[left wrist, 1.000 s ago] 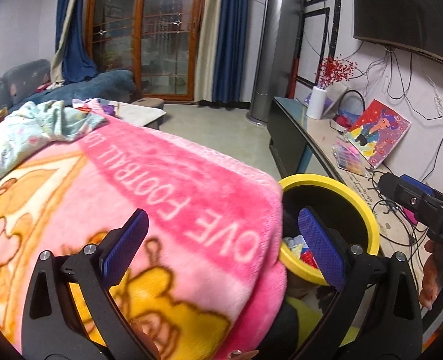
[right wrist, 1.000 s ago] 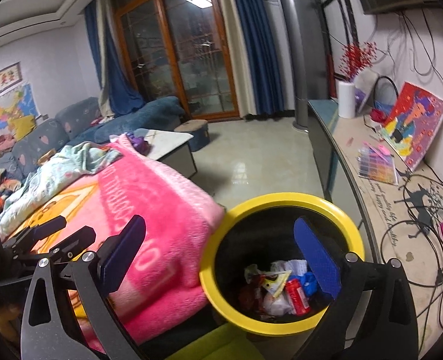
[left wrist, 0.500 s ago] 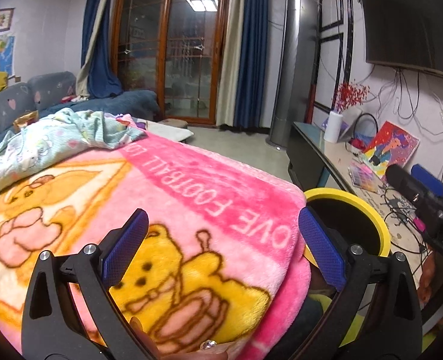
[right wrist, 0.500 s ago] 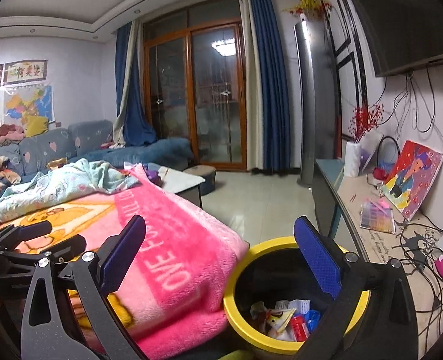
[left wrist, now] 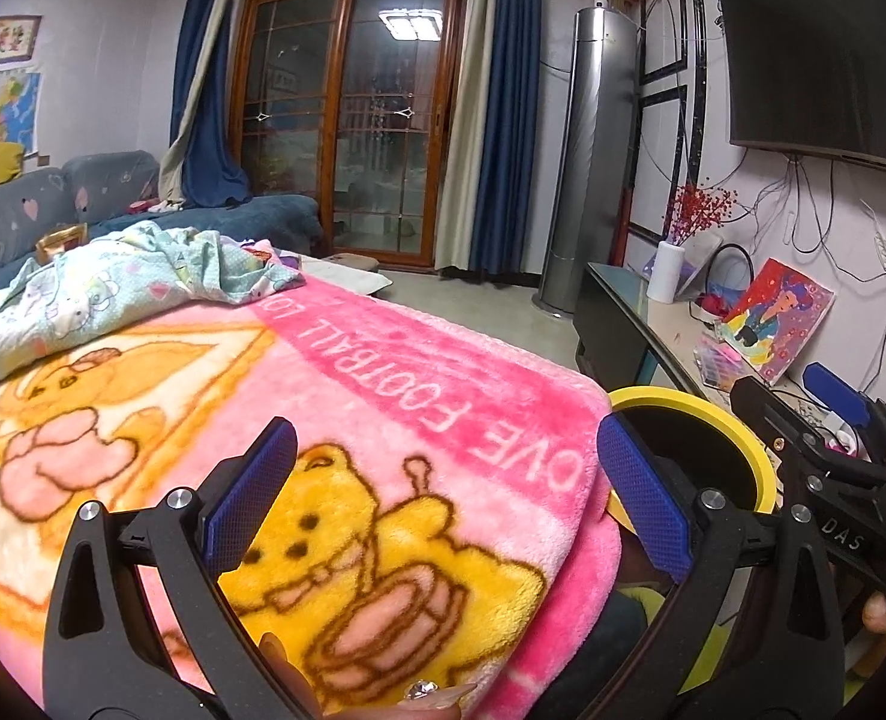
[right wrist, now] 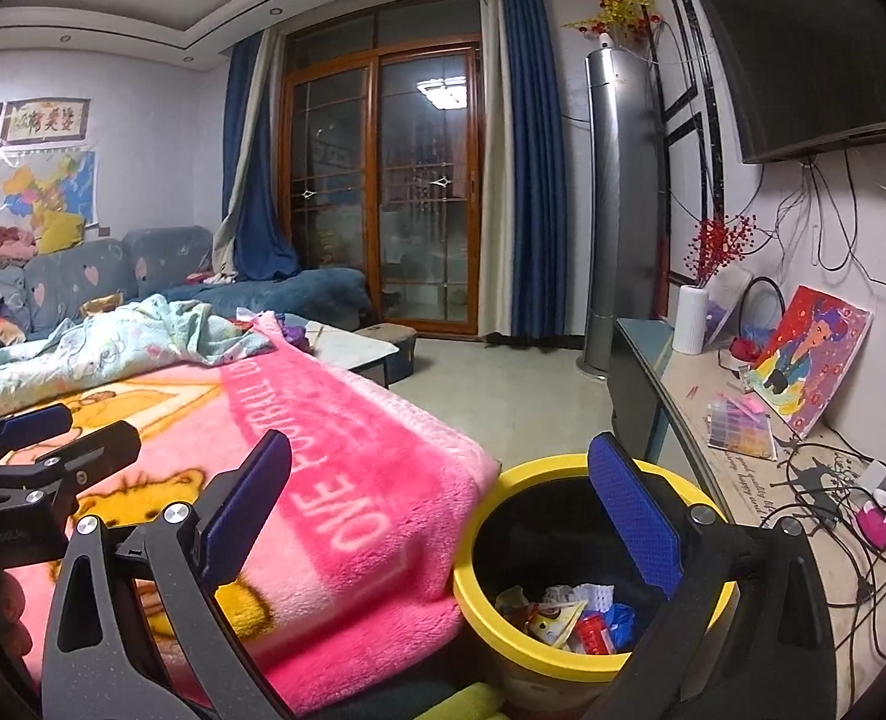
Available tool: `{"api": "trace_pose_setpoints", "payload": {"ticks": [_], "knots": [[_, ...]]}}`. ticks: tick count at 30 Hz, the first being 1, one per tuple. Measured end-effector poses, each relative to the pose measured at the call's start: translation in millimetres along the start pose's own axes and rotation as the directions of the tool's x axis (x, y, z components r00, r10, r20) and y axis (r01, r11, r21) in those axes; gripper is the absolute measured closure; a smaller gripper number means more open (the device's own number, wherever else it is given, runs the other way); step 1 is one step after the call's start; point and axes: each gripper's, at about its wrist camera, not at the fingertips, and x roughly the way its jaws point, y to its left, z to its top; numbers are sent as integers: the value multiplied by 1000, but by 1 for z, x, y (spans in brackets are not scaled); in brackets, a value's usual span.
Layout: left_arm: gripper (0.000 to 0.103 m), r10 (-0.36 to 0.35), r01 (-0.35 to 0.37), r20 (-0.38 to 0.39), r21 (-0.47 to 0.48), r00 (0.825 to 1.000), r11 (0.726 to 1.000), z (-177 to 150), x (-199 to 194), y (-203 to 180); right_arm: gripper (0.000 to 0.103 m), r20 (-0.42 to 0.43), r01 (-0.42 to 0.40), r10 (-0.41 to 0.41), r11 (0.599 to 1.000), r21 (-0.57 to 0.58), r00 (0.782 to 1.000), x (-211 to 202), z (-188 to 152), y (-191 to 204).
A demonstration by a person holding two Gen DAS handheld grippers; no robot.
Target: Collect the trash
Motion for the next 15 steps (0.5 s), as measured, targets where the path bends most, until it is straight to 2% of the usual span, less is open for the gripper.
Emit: {"api": "trace_pose_setpoints", "payload": {"ticks": [15], "knots": [[11, 1, -1, 4, -2, 1000, 1000, 0, -1, -1, 7, -15, -2, 2, 1000, 11, 1000, 1, -2, -1]]}}
